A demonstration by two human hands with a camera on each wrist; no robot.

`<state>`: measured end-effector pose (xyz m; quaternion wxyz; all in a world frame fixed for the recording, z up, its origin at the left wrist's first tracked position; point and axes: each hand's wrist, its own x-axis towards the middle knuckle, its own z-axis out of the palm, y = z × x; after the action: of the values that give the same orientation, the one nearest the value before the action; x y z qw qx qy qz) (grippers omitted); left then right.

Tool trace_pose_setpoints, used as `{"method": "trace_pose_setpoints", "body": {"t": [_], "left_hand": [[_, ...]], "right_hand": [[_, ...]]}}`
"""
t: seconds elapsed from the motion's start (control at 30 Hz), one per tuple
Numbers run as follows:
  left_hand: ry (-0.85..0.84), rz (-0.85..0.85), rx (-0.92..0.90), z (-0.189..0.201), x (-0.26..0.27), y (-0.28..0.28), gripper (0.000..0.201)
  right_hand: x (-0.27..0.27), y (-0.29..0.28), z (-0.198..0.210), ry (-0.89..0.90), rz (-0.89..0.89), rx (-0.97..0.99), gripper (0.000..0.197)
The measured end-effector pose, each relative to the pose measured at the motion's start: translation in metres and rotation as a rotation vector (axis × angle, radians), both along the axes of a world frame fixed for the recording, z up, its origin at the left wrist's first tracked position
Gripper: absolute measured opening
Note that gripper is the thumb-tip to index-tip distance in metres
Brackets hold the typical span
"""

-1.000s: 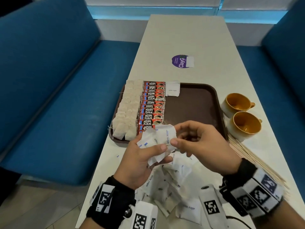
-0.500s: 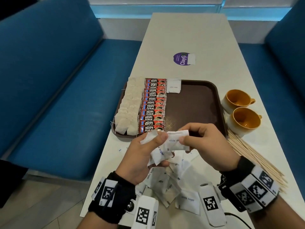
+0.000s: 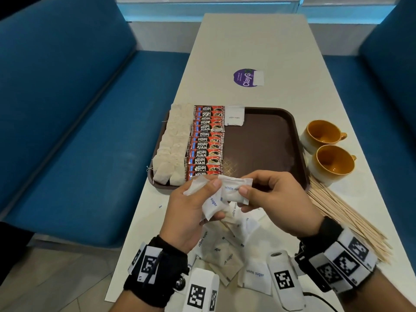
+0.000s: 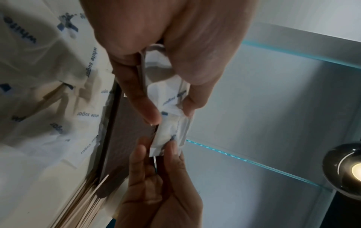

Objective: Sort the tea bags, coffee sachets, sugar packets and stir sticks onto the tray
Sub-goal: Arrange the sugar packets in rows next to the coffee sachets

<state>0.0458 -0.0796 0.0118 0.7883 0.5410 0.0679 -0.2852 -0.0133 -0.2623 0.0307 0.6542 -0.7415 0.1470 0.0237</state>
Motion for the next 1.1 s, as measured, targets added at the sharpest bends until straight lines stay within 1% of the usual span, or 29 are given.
{"method": "trace_pose_setpoints", "body": {"t": [0.1, 0.2, 0.27, 0.3, 0.4, 0.57, 0.6, 0.7, 0.77, 0.9, 1.1], "left_hand": [[0.006, 0.033, -0.005, -0.002, 0.006, 0.002, 0.017], [0.039, 0.041, -0.046, -0.003, 0.014, 0.006, 0.015], [0.063, 0.023, -0.047, -0.005, 0.018, 0.008, 0.016], [0.075, 0.01, -0.045, -0.006, 0.02, 0.009, 0.02], [0.095, -0.035, -0.031, -0.01, 0.024, 0.012, 0.042], [0.12, -0.103, -0.071, -0.021, 0.027, 0.011, 0.035], [0.129, -0.111, -0.078, -0.022, 0.028, 0.011, 0.036], [0.137, -0.132, -0.079, -0.026, 0.032, 0.009, 0.038], [0.132, -0.134, -0.076, -0.027, 0.034, 0.009, 0.038], [0.134, -0.125, -0.093, -0.03, 0.038, 0.011, 0.038], [0.149, -0.117, -0.074, -0.032, 0.039, 0.014, 0.037]], "right_hand": [[0.007, -0.003, 0.001, 0.025, -0.031, 0.063, 0.01], [0.028, -0.018, 0.004, 0.034, -0.103, 0.116, 0.015], [0.051, -0.033, 0.004, 0.003, -0.164, 0.069, 0.018], [0.065, -0.042, 0.003, -0.01, -0.188, 0.033, 0.019], [0.11, -0.068, -0.007, 0.026, -0.239, -0.021, 0.024], [0.174, -0.101, -0.042, 0.131, -0.269, -0.182, 0.035], [0.184, -0.102, -0.047, 0.138, -0.275, -0.186, 0.035], [0.209, -0.098, -0.053, 0.199, -0.252, -0.231, 0.026], [0.222, -0.095, -0.054, 0.252, -0.257, -0.271, 0.024], [0.233, -0.092, -0.056, 0.312, -0.298, -0.32, 0.031], [0.234, -0.091, -0.055, 0.338, -0.312, -0.392, 0.031]]}}
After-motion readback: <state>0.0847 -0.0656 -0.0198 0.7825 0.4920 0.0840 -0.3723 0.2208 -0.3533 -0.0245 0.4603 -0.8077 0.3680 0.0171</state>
